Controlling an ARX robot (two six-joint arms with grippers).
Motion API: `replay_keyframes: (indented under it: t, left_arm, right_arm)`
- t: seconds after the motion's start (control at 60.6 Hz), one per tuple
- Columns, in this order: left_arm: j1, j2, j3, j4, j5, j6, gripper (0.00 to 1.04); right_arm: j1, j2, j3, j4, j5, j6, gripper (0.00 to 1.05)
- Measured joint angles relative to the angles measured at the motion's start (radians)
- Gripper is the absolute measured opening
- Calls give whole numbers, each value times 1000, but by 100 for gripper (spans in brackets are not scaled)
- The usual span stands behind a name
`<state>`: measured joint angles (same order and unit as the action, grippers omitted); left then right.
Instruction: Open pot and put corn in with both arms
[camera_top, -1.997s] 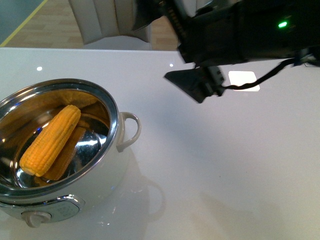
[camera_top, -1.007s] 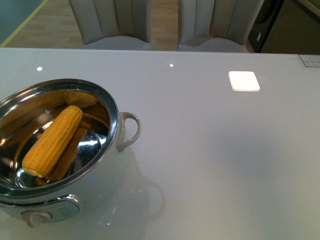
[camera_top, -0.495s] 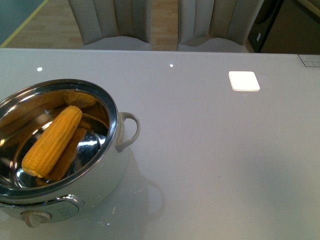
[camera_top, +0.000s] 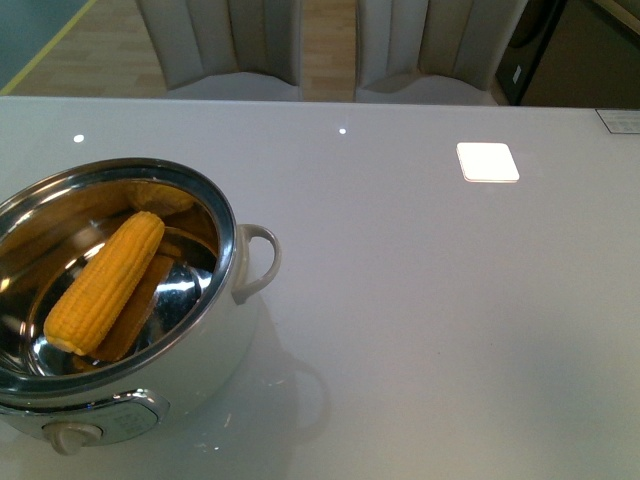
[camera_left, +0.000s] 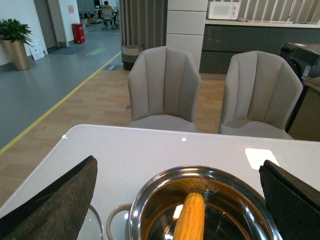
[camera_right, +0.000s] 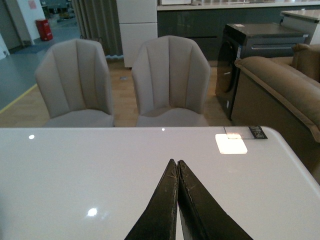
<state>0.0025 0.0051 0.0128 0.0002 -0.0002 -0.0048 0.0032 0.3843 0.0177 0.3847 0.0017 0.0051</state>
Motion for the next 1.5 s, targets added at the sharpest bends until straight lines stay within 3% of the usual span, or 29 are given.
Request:
replay_keyframes:
  t: [0.627, 0.743, 1.106, 1.502]
  left_arm:
    - [0, 0, 0, 0, 0, 0, 98]
    - [0, 0, 0, 0, 0, 0, 98]
    - [0, 0, 0, 0, 0, 0, 98]
    - [0, 0, 0, 0, 0, 0, 98]
  right_arm:
    - [0, -206, 0, -206, 0, 0, 2]
    - [0, -346, 0, -370, 0, 0, 2]
    - [0, -378, 0, -383, 0, 0, 2]
    - [0, -378, 0, -383, 0, -1, 71]
